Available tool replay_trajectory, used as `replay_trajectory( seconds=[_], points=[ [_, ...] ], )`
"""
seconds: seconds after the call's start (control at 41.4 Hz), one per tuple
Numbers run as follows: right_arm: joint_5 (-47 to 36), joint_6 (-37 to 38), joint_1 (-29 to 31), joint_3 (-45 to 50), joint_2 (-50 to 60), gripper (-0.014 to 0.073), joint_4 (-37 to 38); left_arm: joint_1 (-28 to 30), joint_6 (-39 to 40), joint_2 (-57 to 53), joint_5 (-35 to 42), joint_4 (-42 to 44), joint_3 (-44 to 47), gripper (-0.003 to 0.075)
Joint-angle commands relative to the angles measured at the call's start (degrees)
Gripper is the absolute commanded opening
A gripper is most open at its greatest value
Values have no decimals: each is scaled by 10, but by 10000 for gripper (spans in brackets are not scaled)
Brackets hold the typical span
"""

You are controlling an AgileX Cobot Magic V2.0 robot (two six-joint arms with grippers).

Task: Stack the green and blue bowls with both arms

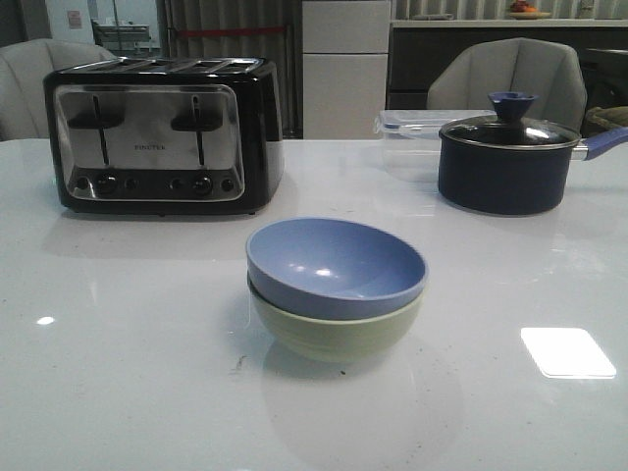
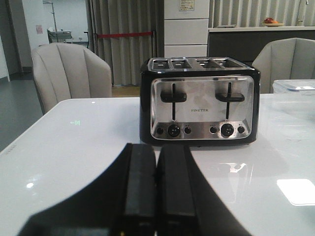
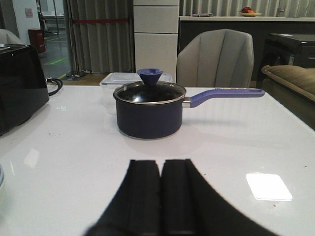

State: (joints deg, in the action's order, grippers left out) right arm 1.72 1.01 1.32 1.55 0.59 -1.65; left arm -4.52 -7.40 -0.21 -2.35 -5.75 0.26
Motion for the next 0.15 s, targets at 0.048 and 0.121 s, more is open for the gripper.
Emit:
replay_trajectory(
  seconds=[0.048,0.121],
  points=[
    [-49,3,2,-1,11,55,-2,-2,1,-11,53,-5,2,97],
    [-49,3,2,-1,11,55,-2,-2,1,-11,53,-5,2,97]
  ],
)
